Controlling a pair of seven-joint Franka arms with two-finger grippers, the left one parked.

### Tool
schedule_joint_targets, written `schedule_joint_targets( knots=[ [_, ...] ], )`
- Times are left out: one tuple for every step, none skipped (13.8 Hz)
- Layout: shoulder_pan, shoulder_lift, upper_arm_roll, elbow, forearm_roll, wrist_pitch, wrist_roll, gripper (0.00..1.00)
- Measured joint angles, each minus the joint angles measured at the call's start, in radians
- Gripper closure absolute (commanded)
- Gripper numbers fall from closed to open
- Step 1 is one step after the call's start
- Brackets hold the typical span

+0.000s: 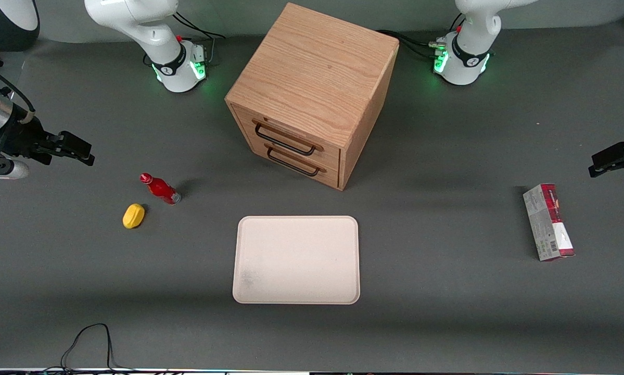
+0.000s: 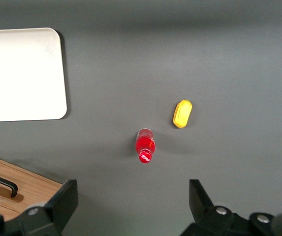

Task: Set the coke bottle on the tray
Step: 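Move the right gripper down over the red soda bottle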

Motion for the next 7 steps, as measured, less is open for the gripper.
schedule_joint_targets(
  knots=[
    [0.0, 0.0, 0.0, 0.0, 0.0, 0.0, 0.0, 0.0],
    [0.0, 0.0, 0.0, 0.0, 0.0, 0.0, 0.0, 0.0],
    [0.0, 0.0, 0.0, 0.0, 0.0, -0.001, 0.0, 0.0],
    [0.0, 0.0, 0.0, 0.0, 0.0, -0.002, 0.0, 0.0],
    [0.0, 0.001, 0.0, -0.002, 0.0, -0.009, 0.0, 0.0],
    [0.0, 0.004, 0.0, -0.012, 0.001, -0.018, 0.0, 0.0],
    [0.001, 0.008, 0.001, -0.033, 0.002, -0.017, 0.0, 0.0]
  ],
)
